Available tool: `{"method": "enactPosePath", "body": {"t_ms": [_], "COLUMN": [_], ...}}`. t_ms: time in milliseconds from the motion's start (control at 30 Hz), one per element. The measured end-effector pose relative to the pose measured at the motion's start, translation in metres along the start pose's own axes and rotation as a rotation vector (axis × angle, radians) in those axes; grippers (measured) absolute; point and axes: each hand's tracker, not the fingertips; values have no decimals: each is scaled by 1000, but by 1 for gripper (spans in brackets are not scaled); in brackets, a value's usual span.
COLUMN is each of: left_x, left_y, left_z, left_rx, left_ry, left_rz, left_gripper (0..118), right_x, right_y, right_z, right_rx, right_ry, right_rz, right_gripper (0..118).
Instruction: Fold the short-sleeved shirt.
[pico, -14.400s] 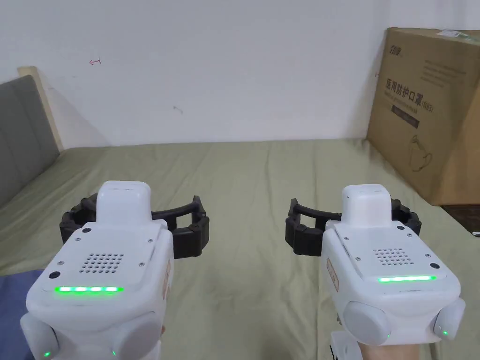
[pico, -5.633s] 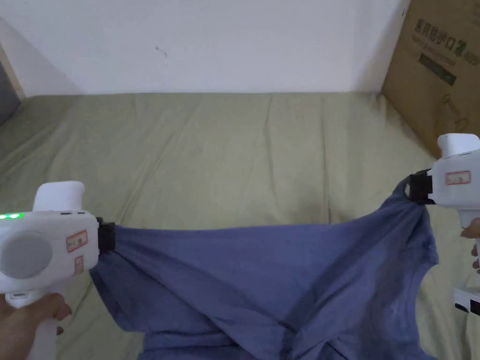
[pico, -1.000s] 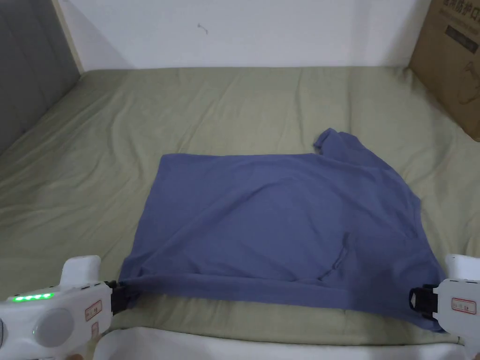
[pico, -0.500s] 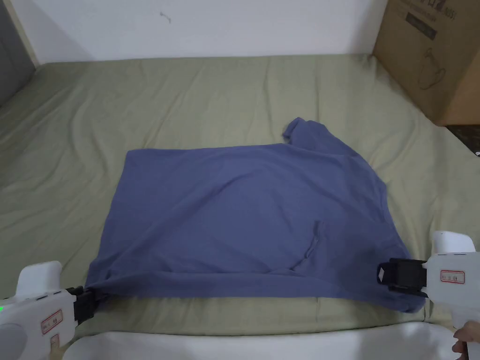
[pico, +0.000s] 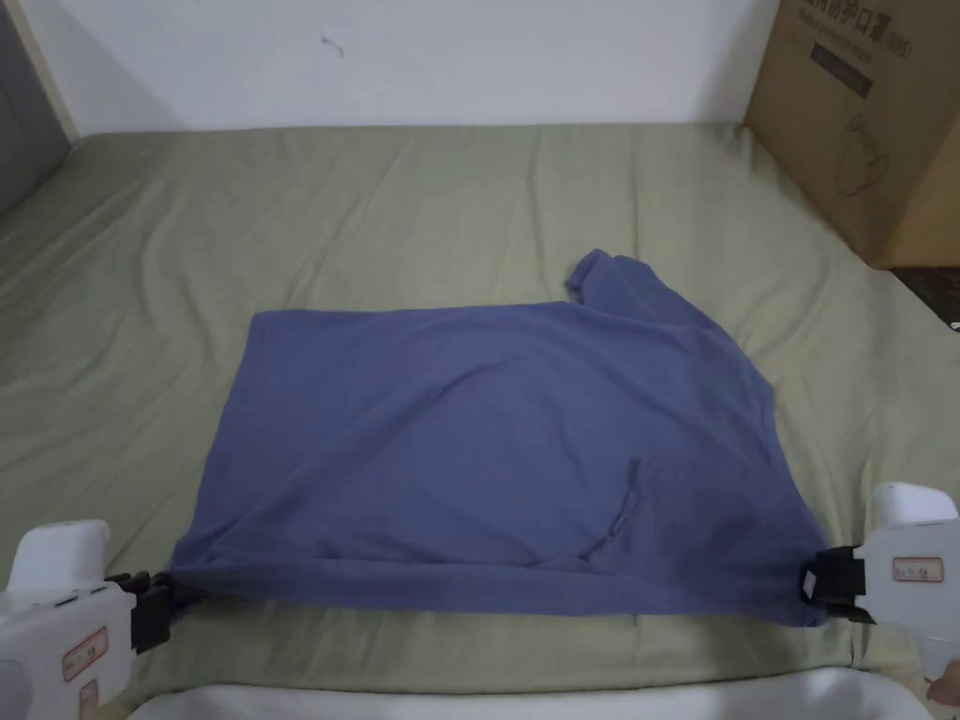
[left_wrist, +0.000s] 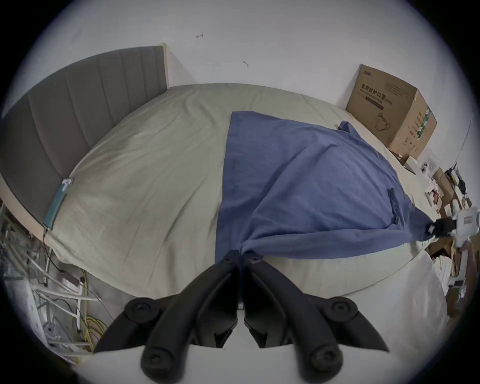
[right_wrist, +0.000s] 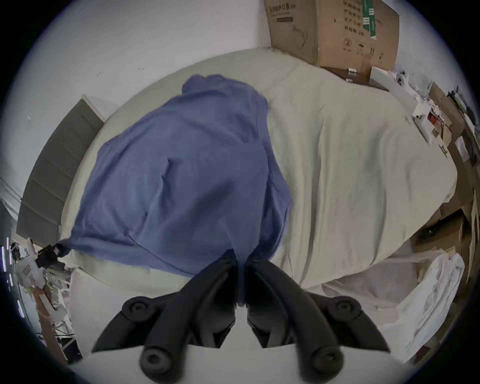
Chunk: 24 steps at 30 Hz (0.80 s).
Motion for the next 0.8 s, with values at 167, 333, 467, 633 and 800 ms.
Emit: {"method": "enactPosePath", "body": {"t_ms": [167, 333, 467, 633, 800], "left_x": [2, 4, 9, 9, -4], "left_y": [42, 93, 118, 114, 97], "left_z": [-8, -40, -88, -112, -74], "left_rx": [28, 44, -21, -103, -51], "left_ry": [24, 48, 72, 126, 59], "left_rz": [-37, -83, -151, -134, -31], "left_gripper": [2, 2, 8, 103, 100], "right_x": [-6, -12, -24, -30, -26], "right_y": [47, 102, 126, 128, 109], "right_z": [12, -15, -55, -86, -63], "right_rx": [62, 84, 55, -4, 46], "right_ry": [8, -12, -54, -93, -43], "right_rz": [-10, -7, -12, -13, -3], "right_gripper": [5, 5, 5, 75, 75]}}
